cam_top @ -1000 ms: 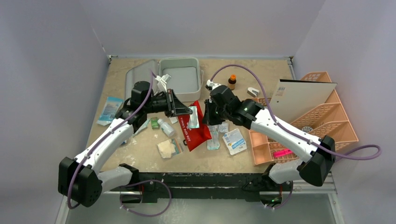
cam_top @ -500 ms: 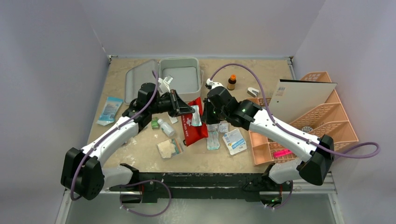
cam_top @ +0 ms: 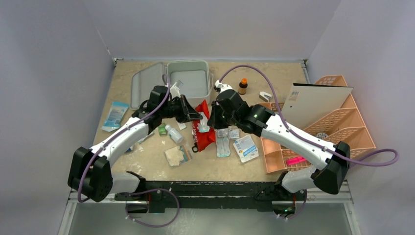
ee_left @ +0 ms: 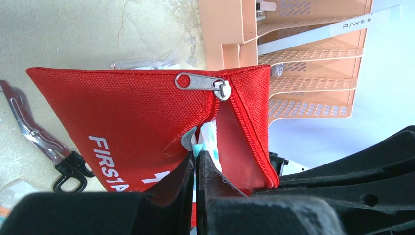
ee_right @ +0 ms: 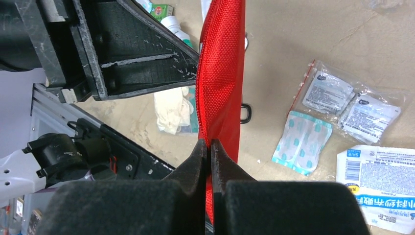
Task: Organize the medicine kit
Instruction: Place the medical item at the medicine pouch.
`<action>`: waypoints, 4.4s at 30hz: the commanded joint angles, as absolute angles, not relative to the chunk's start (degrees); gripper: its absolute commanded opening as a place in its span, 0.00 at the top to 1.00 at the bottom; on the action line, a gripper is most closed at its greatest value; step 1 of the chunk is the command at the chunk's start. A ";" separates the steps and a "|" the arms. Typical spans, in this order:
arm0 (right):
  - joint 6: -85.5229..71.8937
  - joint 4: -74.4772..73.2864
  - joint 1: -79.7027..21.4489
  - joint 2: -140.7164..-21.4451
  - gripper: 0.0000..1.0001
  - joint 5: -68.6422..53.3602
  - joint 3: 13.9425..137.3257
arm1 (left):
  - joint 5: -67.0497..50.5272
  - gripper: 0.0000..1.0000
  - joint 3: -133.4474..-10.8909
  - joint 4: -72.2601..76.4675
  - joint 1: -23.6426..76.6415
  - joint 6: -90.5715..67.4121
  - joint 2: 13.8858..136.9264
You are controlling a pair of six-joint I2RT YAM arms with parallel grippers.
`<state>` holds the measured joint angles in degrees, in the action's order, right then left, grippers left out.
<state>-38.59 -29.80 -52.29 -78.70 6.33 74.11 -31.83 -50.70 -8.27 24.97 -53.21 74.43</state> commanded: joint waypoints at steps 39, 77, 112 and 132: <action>-42.27 -22.32 -52.78 -76.75 1.00 5.80 70.23 | -32.28 0.55 -65.43 -29.58 27.24 -48.75 72.21; -40.53 -16.57 -52.75 -76.19 1.00 0.81 67.99 | -27.52 0.46 -72.42 -33.84 27.33 -38.33 82.57; -39.47 -5.30 -52.62 -69.10 1.00 -5.59 58.26 | -25.14 0.49 -74.70 -50.52 27.86 -34.55 71.33; -37.35 1.38 -52.69 -70.97 1.00 -11.64 58.14 | -19.02 0.49 -80.30 -50.50 27.86 -33.39 79.97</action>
